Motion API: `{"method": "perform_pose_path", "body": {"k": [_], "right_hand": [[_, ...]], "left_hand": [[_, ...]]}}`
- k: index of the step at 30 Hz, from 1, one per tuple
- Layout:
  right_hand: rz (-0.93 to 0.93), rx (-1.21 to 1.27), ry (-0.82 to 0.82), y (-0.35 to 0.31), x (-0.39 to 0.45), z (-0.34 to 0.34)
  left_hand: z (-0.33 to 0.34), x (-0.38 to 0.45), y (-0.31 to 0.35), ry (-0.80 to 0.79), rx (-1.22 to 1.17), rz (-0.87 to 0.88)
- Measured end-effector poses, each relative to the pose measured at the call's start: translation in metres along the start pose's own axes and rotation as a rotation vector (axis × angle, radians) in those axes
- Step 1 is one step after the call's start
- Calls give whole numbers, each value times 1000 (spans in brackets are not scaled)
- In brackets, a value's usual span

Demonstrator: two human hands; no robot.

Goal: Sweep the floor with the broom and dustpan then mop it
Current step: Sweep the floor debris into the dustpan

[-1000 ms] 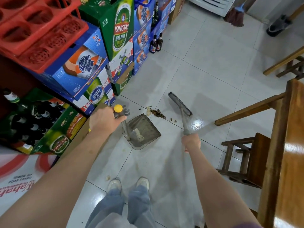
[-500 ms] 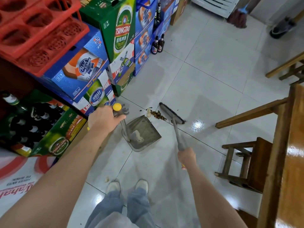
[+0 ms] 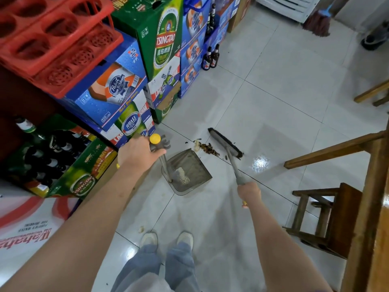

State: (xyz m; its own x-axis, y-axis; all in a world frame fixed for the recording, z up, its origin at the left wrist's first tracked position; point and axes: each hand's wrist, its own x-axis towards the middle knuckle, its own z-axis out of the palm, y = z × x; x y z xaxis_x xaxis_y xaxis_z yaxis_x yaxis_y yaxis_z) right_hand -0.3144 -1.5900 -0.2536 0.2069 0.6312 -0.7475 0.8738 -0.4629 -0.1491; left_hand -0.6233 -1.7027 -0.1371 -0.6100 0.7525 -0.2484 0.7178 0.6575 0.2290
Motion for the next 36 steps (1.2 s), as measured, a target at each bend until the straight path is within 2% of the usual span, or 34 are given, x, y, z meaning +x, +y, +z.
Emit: {"method": "perform_pose_path", "body": {"k": [8,16,21,28,36], "right_hand": [[-34,-65,1,-4,22,-16],[-59,46,69,25,0,-5],[-67,40,103,5,20,-19],[-38,28,69,-18,51,-28],[-1,-45,-35,-2,19,-11]], "left_hand": [[-4,16,0,-20,29,-34],[-9,6,-1,-6,12,-62],[-11,7,2,-4,33,-49],[-13,11,4,-13,41,-53],[-7,11,-2,-1,34,-42]]}}
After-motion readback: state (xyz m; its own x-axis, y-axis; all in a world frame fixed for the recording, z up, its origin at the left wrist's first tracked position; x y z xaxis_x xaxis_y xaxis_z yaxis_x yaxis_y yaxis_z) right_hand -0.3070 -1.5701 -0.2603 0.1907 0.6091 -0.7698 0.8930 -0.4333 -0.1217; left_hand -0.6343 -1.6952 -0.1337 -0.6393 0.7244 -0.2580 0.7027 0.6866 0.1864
